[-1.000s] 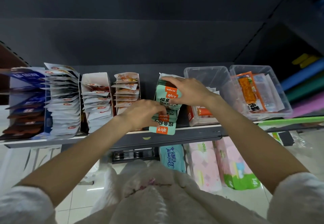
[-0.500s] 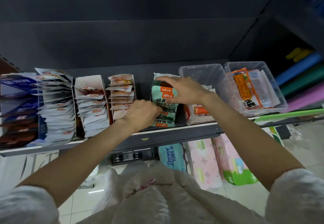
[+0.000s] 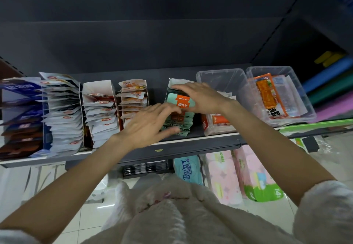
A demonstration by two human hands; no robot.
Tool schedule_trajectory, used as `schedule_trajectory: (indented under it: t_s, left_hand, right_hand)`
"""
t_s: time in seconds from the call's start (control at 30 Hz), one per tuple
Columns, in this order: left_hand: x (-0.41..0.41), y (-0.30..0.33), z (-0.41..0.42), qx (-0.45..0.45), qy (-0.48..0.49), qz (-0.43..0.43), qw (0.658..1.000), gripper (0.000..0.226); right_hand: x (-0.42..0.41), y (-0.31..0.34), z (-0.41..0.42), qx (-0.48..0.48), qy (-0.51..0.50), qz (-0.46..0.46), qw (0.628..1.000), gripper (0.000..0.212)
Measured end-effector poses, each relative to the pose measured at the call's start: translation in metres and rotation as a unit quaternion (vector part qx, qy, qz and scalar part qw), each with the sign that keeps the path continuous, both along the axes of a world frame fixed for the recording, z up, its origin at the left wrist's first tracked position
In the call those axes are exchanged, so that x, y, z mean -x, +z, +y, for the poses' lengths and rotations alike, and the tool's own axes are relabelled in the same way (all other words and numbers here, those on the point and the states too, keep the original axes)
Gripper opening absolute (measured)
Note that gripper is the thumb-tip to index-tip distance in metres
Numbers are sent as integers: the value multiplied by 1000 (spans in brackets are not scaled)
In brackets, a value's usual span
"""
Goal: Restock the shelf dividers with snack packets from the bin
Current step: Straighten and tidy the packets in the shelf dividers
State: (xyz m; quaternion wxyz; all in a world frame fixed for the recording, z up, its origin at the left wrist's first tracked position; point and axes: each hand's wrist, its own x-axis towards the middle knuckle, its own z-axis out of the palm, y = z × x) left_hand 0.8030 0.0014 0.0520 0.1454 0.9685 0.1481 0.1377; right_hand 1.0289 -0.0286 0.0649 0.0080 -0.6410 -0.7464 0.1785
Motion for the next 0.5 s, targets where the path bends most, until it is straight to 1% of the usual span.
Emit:
schedule_trajectory:
  t_s: [0.03, 0.07, 0.1, 0.17, 0.2, 0.23, 0.3, 0.33, 0.37, 0.4, 0.43, 0.47, 0.5]
  left_hand:
    - [1, -1, -2, 13, 22, 26, 999, 60]
    - [1, -3, -3, 1, 37, 46, 998, 70]
    - [0, -6, -5, -19, 42, 50, 998, 71]
    - [-5, -10, -4, -34, 45, 11, 998, 49]
    - [-8, -10, -2, -28, 48, -10, 998, 38]
    - [-11, -9, 0, -17, 51, -22, 998, 31]
    - [-14, -8, -1, 16, 85, -59, 995, 28]
    - [-15, -9, -4, 42, 122, -86, 988, 29]
    - [-16, -10, -8, 84, 170, -116, 975, 31]
    - [-18, -11, -13, 138, 218, -148, 955, 36]
    - [-22, -13, -20, 193, 261, -174, 930, 44]
    - [-26, -13, -27, 238, 290, -191, 907, 56]
    - [-31, -15, -33, 268, 305, -199, 892, 67]
  right_hand:
    - [0, -2, -1, -5, -1, -9, 1000, 77]
    - [0, -3, -2, -10, 0, -18, 1000, 79]
    - [1, -4, -2, -15, 1, -22, 1000, 82]
    - [4, -2, -4, -16, -6, -1, 1000, 87]
    - [4, 1, -6, -12, -20, 31, 999, 89]
    - [4, 5, -8, -6, -41, 75, 996, 89]
    - [2, 15, -16, -8, -100, 160, 982, 80]
    - [4, 20, -23, -21, -134, 194, 972, 73]
    - [7, 26, -31, -43, -178, 238, 954, 66]
    - [14, 29, -42, -73, -233, 301, 922, 60]
    - [26, 31, -53, -107, -291, 380, 872, 54]
    - [40, 32, -64, -136, -343, 465, 805, 48]
    - [55, 25, -75, -156, -382, 526, 744, 44]
